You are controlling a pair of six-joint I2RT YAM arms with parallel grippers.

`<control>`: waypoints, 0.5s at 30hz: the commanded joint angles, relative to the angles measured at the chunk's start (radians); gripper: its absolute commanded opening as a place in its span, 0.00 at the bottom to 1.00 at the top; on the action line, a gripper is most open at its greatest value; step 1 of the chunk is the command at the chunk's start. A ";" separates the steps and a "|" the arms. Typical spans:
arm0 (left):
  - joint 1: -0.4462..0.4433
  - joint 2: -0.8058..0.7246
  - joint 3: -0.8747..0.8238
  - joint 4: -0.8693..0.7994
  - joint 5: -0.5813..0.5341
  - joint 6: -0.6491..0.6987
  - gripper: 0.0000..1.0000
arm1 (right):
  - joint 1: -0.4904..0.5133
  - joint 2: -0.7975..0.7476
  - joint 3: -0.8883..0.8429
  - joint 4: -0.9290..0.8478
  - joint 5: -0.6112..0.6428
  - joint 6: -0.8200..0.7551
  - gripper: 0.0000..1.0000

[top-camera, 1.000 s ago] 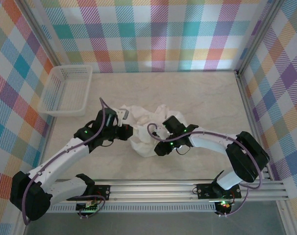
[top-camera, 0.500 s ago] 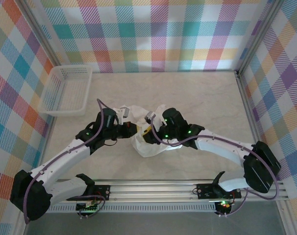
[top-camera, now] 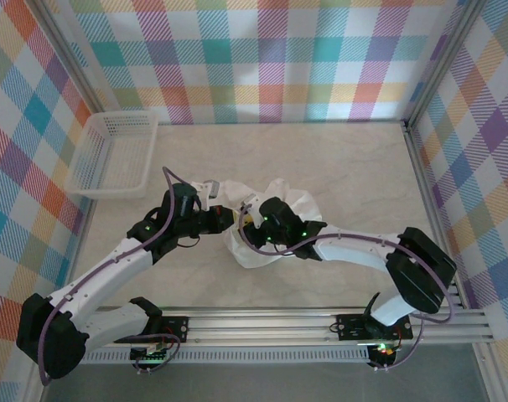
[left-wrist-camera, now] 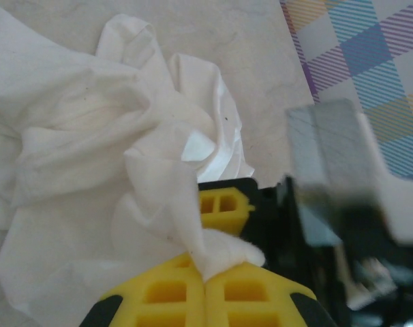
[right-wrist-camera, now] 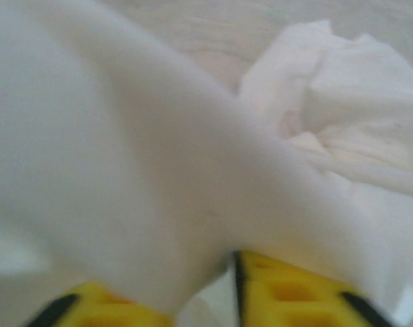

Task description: Fold the inside-out t-shirt

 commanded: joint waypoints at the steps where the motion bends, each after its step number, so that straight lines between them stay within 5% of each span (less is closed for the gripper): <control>1: 0.016 -0.050 0.034 -0.024 -0.038 0.008 0.00 | 0.004 0.004 0.028 0.023 0.096 0.023 0.04; 5: 0.115 -0.070 0.017 -0.088 -0.075 0.019 0.00 | -0.005 -0.126 -0.015 -0.025 -0.131 -0.038 0.00; 11: 0.184 0.074 0.025 0.175 0.169 0.061 0.00 | -0.163 -0.279 -0.099 0.113 -0.792 0.156 0.00; 13: 0.183 0.100 0.026 0.205 0.167 0.056 0.04 | -0.208 -0.275 -0.102 0.165 -0.880 0.230 0.00; 15: 0.184 0.091 0.028 0.210 0.162 0.069 0.18 | -0.232 -0.263 -0.099 0.170 -0.884 0.248 0.00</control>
